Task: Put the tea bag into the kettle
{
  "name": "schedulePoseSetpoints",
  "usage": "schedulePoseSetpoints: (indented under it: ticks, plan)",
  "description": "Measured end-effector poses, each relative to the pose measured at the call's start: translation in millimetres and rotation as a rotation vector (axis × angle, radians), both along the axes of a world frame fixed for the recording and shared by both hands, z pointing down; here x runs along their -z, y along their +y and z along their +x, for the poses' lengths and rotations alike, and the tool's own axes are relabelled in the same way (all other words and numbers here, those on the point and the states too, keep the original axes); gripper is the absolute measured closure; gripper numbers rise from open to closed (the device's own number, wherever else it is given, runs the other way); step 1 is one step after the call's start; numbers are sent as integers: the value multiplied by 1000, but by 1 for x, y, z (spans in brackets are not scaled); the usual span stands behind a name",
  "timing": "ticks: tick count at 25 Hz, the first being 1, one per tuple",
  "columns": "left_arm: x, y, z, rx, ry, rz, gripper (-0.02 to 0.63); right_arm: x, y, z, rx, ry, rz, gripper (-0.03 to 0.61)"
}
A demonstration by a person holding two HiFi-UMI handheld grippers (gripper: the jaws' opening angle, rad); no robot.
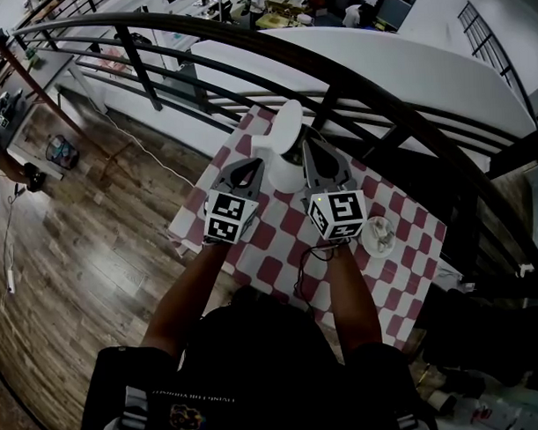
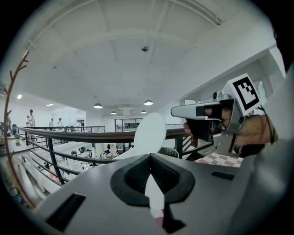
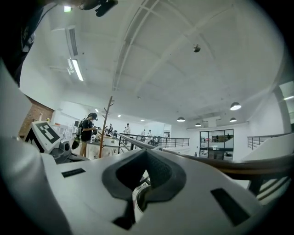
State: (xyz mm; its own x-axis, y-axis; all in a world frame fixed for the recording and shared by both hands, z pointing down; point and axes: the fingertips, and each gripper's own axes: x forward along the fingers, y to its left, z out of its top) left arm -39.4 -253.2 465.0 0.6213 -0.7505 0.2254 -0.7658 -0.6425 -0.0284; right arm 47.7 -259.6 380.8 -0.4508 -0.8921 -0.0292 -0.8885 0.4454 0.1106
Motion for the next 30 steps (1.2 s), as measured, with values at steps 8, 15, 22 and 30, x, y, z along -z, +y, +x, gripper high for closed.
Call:
schedulePoseSetpoints:
  ticks: [8, 15, 22, 30]
  plan:
    - [0, 3, -1, 5, 0, -1, 611, 5, -9, -27, 60, 92, 13, 569]
    - [-3, 3, 0, 1, -1, -6, 611, -4, -18, -30, 50, 114, -19, 568]
    - [-6, 3, 5, -7, -4, -10, 610, -6, -20, -21, 29, 117, -20, 569]
    - [-8, 1, 5, -10, -3, -12, 611, -21, -21, -15, 16, 102, -62, 568]
